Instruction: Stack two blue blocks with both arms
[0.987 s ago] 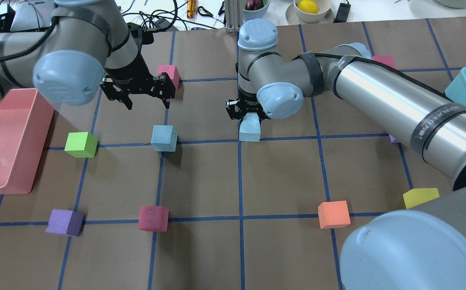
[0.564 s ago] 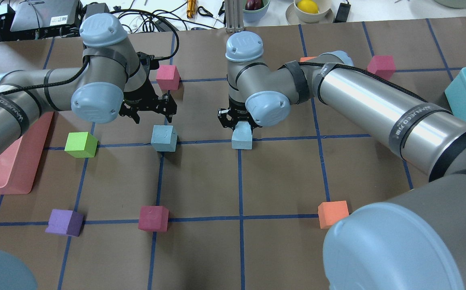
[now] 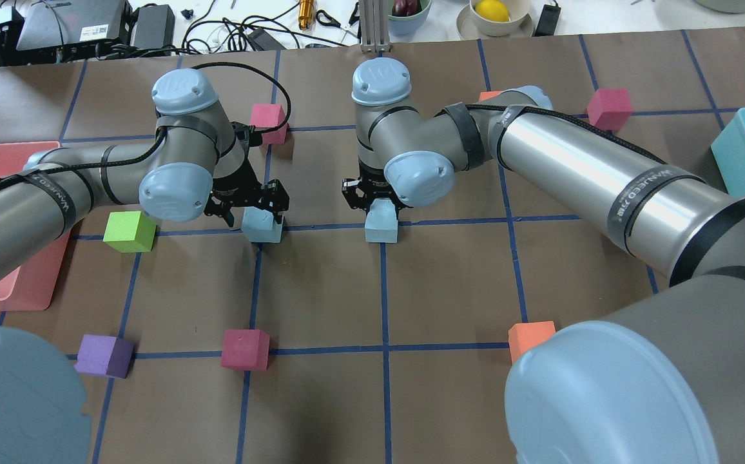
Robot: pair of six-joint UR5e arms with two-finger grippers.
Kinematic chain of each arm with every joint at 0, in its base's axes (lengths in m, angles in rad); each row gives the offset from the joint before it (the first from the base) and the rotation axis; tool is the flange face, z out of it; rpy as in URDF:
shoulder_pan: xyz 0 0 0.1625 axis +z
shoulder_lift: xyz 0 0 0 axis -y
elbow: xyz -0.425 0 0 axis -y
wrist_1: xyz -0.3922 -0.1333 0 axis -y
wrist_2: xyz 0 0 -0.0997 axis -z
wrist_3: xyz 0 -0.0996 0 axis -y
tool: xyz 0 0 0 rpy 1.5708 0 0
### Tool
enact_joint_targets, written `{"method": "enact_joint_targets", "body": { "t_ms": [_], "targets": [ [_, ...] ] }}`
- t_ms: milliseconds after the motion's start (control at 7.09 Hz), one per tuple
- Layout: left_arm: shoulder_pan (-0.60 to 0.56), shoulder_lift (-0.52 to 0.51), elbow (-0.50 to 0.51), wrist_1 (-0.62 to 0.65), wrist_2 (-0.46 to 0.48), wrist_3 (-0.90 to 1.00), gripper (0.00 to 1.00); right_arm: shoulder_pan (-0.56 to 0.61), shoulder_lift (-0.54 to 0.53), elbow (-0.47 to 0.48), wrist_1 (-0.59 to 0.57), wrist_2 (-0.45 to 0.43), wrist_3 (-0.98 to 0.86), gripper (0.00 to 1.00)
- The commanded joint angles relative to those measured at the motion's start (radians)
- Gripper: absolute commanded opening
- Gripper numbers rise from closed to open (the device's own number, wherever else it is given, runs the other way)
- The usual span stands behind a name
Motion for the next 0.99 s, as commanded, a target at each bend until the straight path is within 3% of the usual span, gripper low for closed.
{"method": "enact_joint_targets", "body": {
  "t_ms": [0, 141, 282, 423, 846],
  "targets": [
    [-0.001, -0.011, -0.002, 0.008, -0.019, 0.005, 1.00, 0.000, 0.003, -0.003, -0.020, -0.001, -0.002, 0.90],
    [0.000, -0.011, 0.000, 0.010, -0.019, 0.010, 0.71, -0.003, -0.003, -0.012, -0.020, -0.005, -0.005, 0.96],
    [0.000, -0.010, 0.003, 0.010, -0.017, 0.013, 0.32, -0.012, -0.022, -0.055, 0.003, -0.013, -0.017, 0.99],
    [0.002, -0.004, 0.004, 0.011, -0.015, 0.011, 0.16, -0.044, -0.052, -0.086, 0.060, -0.016, -0.022, 1.00],
    [-0.051, 0.012, 0.105, -0.030, -0.076, -0.016, 0.14, -0.189, -0.204, -0.082, 0.163, -0.010, -0.182, 1.00]
  ]
}}
